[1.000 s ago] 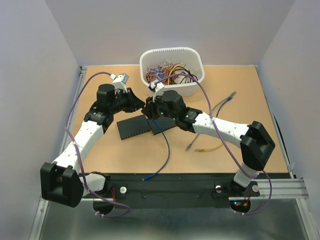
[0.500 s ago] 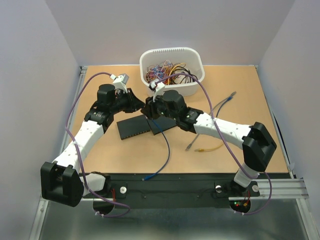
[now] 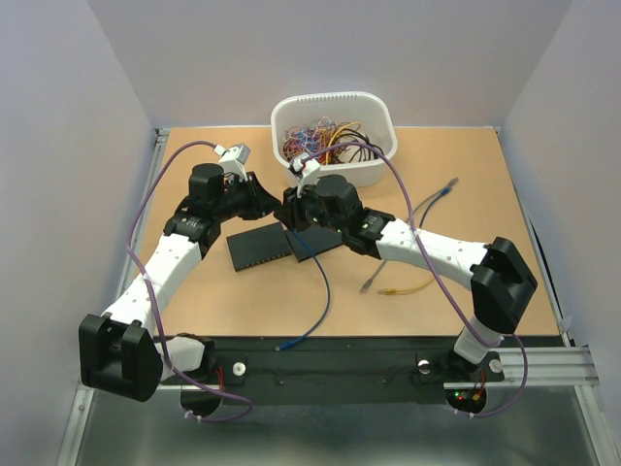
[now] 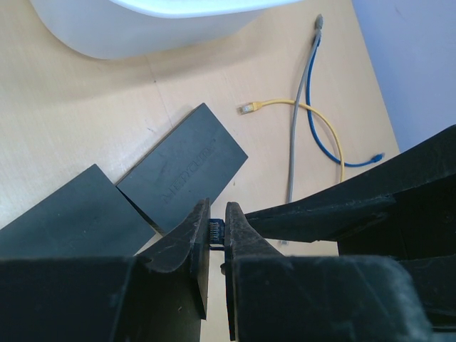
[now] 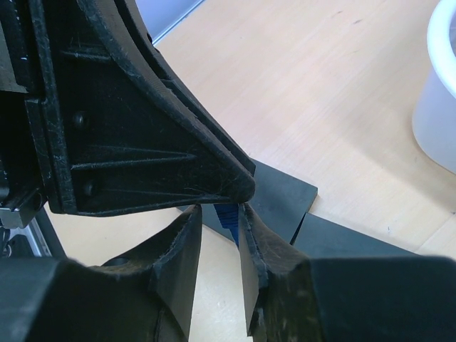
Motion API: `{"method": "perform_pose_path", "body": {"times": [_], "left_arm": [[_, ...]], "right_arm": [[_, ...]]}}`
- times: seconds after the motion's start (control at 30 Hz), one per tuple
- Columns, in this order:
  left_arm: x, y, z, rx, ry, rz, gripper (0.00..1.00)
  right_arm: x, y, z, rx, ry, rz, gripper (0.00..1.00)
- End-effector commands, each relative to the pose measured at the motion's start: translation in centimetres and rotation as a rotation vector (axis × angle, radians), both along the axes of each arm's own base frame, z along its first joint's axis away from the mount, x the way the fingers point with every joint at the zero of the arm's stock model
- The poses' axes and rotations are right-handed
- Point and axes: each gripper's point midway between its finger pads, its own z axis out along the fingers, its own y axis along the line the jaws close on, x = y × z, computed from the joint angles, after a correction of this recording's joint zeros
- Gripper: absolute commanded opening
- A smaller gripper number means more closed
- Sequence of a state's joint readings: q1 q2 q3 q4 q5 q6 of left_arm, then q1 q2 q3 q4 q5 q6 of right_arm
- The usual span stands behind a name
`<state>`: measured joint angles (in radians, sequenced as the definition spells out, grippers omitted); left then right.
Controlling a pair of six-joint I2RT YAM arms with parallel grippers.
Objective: Insert the plug into the switch port
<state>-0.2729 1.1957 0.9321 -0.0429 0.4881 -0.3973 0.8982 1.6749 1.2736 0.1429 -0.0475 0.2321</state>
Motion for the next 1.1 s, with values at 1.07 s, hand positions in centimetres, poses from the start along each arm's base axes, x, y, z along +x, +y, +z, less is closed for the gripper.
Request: {"method": "perform_pose_path", "body": {"times": [1.07], "left_arm": [[0.3,-0.4,2.5,-0.026,-0.077,-0.031,0.0]], "right_arm": [[1.1,0.3,1.8,0.041,-0.056,-0.056,0.2]]}}
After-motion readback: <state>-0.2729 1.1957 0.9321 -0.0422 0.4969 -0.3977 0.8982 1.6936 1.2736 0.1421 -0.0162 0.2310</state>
